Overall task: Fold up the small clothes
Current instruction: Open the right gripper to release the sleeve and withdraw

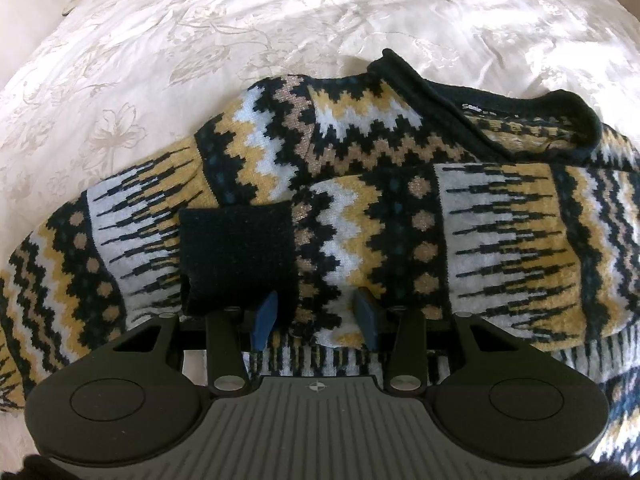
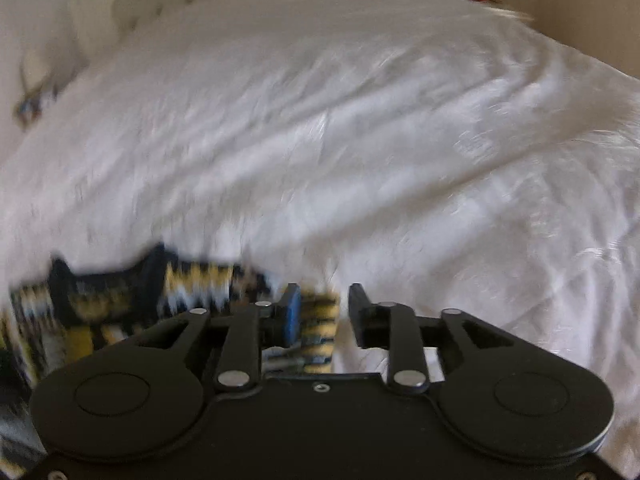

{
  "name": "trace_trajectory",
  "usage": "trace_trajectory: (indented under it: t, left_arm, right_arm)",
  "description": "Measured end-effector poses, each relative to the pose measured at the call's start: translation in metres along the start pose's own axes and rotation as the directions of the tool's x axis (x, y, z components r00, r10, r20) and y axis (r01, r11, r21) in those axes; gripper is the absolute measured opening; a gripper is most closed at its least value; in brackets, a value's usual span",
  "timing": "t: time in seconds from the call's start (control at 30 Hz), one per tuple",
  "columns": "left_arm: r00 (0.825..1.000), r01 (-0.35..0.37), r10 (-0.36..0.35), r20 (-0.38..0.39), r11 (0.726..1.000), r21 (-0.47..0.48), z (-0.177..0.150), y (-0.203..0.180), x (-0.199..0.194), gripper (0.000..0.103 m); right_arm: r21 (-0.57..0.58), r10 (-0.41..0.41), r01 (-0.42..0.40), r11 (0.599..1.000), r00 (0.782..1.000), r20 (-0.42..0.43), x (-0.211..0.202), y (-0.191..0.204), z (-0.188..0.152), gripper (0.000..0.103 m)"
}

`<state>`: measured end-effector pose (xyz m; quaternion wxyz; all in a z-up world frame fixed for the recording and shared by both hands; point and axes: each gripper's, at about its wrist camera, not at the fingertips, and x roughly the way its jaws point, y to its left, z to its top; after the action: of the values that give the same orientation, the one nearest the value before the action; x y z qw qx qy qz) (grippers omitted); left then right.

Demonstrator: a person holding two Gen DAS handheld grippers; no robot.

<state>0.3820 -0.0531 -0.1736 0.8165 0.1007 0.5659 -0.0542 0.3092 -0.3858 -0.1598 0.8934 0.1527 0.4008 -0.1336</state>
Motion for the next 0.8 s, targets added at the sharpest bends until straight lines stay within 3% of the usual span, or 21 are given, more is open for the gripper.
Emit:
trace_trajectory:
  t: [0.13, 0.2, 0.3, 0.4, 0.6, 0.8]
  left_arm:
    - [1.0, -0.004, 0.004, 0.009, 1.0, 0.001, -0.001, 0.0, 0.0, 0.042]
    - [1.0, -0.008, 0.008, 0.014, 1.0, -0.006, -0.001, 0.0, 0.0, 0.042]
    - [1.0, -0.011, 0.011, 0.019, 1.0, -0.013, -0.002, -0.001, 0.0, 0.042]
    - [1.0, -0.005, 0.005, 0.018, 1.0, -0.01, -0.002, -0.001, 0.0, 0.042]
    - [0.999, 0.019, -0.018, 0.029, 0.999, -0.027, -0.002, 0.003, 0.001, 0.043]
    - [0.998, 0.004, -0.003, 0.065, 1.0, -0.014, -0.009, 0.001, 0.0, 0.044]
  right_arm:
    - [0.01, 0.045, -0.045, 0.999, 0.999, -0.022, -0.022, -0.007, -0.003, 0.04]
    - [-0.048, 0.053, -0.057, 0.997, 0.996, -0.077, -0.021, 0.004, -0.011, 0.04]
    - [-0.148, -0.003, -0.018, 0.989, 0.99, -0.142, -0.001, 0.016, -0.026, 0.041]
    - [-0.154, -0.083, 0.054, 0.987, 0.978, -0.19, 0.029, 0.01, -0.032, 0.041]
    - [-0.087, -0.143, 0.131, 0.988, 0.977, -0.158, 0.047, -0.006, -0.008, 0.052]
    - [-0.148, -0.071, 0.051, 0.988, 0.989, -0.13, 0.003, 0.015, -0.02, 0.058]
